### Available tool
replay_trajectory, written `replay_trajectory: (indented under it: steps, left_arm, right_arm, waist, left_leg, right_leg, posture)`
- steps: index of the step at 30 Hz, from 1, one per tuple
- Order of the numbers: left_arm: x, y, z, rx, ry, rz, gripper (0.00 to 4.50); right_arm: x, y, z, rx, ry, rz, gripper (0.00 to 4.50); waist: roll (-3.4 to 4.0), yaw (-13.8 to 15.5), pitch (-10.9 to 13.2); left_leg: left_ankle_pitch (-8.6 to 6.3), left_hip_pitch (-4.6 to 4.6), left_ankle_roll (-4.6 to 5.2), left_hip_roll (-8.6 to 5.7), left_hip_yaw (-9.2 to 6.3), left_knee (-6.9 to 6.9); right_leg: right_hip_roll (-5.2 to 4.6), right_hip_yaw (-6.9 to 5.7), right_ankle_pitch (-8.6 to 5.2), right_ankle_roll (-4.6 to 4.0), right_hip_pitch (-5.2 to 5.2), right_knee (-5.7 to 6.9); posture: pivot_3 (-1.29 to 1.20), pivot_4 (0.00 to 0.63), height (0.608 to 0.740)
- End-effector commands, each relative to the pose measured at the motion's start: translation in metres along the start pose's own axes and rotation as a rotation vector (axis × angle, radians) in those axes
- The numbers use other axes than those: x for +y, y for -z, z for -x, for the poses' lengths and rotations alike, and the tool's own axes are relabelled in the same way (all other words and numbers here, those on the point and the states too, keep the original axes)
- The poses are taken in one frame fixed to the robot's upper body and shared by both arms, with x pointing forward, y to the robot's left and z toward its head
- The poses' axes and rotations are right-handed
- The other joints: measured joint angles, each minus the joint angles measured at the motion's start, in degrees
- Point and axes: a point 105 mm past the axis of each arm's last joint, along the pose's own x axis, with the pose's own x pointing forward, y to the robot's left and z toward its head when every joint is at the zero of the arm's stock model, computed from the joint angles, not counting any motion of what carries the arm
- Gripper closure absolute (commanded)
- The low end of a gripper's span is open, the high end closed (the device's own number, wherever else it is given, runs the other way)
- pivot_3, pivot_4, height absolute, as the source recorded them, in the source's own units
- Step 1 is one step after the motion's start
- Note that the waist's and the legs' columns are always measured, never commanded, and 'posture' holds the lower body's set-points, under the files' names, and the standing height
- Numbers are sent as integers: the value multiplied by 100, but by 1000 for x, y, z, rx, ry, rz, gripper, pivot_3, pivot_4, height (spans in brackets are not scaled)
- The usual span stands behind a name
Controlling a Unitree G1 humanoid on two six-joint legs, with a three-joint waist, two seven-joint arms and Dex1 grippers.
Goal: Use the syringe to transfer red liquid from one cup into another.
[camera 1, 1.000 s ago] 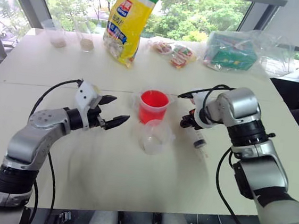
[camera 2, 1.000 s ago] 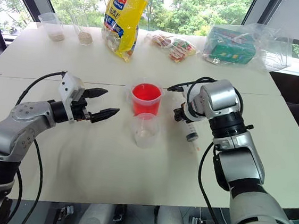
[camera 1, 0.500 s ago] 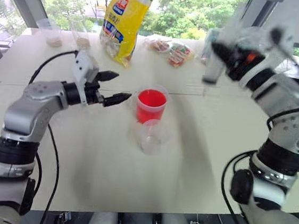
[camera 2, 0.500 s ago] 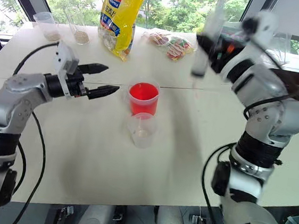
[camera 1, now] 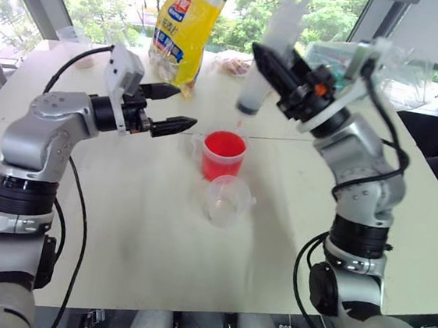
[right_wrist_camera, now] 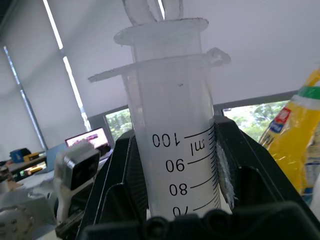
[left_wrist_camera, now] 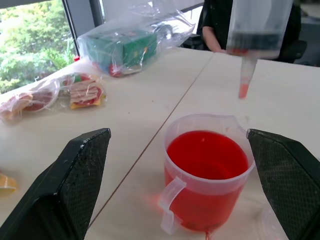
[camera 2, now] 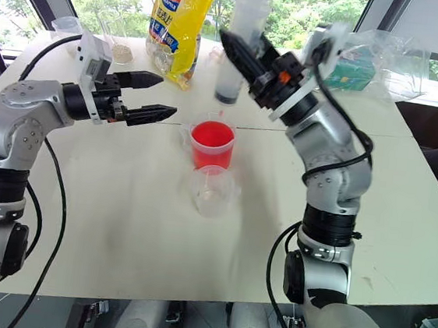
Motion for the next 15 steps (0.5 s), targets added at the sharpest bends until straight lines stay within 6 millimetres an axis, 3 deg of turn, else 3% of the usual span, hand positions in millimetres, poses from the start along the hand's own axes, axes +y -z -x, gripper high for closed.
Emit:
replay_trajectory:
  steps: [1, 8, 15]
  left_arm:
    - [-6, -19, 8, -28, 26, -35, 0]
    - [-17, -23, 10, -31, 68, -26, 0]
    - [-26, -39, -6, -96, 115, -28, 0]
  right_arm:
    - [7, 31, -4, 32, -37, 74, 3034]
    - [1, 68, 3, 87, -11, 97, 3034]
    - [2, 76, 6, 107, -16, 127, 3034]
  waist:
    - [0, -3, 0]
    - [2, 12, 10]
    - [1, 12, 11]
  left_leg:
    - [0, 0, 0, 0, 0, 0]
    - [3, 0, -6, 0, 0, 1]
    - [6, 0, -11, 0, -2, 1]
  right_leg:
    - [0, 0, 0, 0, 0, 0]
    - [-1, 2, 0, 0, 0, 1]
    - [0, 2, 0, 0, 0, 2]
  posture:
    - [0, 150, 740]
    - [0, 150, 740]
    - [0, 150, 740]
